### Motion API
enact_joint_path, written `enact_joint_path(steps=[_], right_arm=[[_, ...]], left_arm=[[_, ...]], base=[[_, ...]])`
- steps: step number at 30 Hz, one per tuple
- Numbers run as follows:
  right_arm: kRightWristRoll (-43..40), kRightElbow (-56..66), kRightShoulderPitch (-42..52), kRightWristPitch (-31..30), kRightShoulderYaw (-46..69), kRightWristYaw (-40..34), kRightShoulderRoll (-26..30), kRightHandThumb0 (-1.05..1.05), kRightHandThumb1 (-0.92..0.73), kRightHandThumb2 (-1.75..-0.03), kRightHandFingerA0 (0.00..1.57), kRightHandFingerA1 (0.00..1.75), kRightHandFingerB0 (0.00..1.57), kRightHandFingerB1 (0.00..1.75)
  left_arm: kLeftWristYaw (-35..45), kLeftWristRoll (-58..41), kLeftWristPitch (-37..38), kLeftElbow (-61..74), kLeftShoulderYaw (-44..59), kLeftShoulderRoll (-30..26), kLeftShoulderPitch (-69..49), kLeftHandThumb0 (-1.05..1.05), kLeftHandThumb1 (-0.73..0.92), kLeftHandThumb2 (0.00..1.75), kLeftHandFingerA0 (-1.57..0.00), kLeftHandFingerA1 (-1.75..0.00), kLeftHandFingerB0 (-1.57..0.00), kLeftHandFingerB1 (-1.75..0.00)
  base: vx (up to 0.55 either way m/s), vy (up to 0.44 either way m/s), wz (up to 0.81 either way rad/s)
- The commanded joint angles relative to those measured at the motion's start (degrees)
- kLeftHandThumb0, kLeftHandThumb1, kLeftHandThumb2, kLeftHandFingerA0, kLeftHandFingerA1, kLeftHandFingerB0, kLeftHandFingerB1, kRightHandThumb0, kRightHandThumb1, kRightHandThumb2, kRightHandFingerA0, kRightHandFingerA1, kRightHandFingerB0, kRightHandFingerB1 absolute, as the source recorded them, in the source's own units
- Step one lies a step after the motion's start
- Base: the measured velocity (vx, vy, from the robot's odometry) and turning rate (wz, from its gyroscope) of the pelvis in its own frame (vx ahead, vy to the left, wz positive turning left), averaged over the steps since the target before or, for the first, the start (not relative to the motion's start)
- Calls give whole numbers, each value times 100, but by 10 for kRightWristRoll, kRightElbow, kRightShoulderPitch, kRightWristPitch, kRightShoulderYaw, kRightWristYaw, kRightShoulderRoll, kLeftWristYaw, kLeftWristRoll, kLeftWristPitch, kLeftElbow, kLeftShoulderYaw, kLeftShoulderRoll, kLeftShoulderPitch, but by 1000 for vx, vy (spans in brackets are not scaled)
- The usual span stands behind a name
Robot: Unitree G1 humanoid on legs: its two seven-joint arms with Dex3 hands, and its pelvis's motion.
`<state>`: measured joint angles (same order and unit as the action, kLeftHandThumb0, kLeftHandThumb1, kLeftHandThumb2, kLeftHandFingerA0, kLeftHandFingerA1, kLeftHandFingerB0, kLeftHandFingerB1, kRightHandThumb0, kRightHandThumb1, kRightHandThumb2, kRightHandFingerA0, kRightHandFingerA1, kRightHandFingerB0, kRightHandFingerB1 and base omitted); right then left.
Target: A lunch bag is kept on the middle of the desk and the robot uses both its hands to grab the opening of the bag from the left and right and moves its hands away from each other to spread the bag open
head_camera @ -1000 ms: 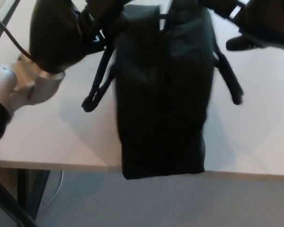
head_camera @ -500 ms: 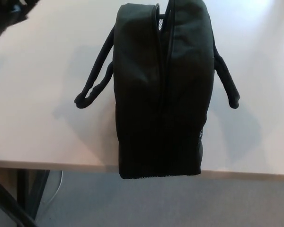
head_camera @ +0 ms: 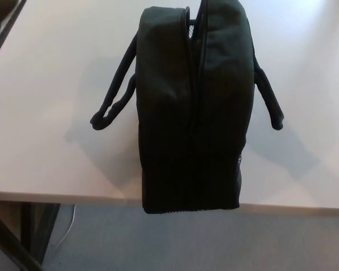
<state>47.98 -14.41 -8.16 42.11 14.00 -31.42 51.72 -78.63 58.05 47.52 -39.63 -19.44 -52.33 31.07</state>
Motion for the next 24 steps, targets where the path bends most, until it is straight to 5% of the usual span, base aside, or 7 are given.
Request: enact_joint_path(steps=[1,2,6,9,10,18,24], right_arm=[[55,65,490,261,101,-290,-221,-30,-60,-108,0,48,0,49],[59,40,492,266,74,-303,-223,-44,-67,-61,20,31,12,26],[71,-92,463,234,-49,-345,-235,-30,-61,-108,0,49,0,48],[41,-165,432,236,-107,-286,-273,-44,-69,-63,11,29,9,22],[41,-192,417,232,-132,-265,-279,-29,-61,-108,0,49,0,48],[129,-272,335,124,-278,-242,-275,-48,-72,-63,23,31,17,28],[17,-363,309,145,-300,-131,-310,-55,-59,-94,0,43,3,38]], left_arm=[[-139,-88,155,133,106,81,-577,-20,49,96,-30,-56,-13,-48],[-139,-116,168,128,85,96,-594,-32,74,63,-41,-38,-29,-33],[-107,-207,258,90,34,173,-632,-46,65,100,-32,-56,-17,-48],[-104,-202,286,14,23,222,-611,-53,71,103,-34,-55,-22,-47],[-98,-195,283,-5,20,233,-604,-52,71,105,-36,-56,-22,-48],[-34,-87,211,-152,-3,209,-540,-59,92,67,-46,-36,-37,-33],[42,-123,262,-193,-4,222,-519,-59,89,70,-43,-36,-33,-32]], base=[[0,0,0],[0,0,0],[0,0,0],[0,0,0],[0,0,0],[0,0,0],[0,0,0]])
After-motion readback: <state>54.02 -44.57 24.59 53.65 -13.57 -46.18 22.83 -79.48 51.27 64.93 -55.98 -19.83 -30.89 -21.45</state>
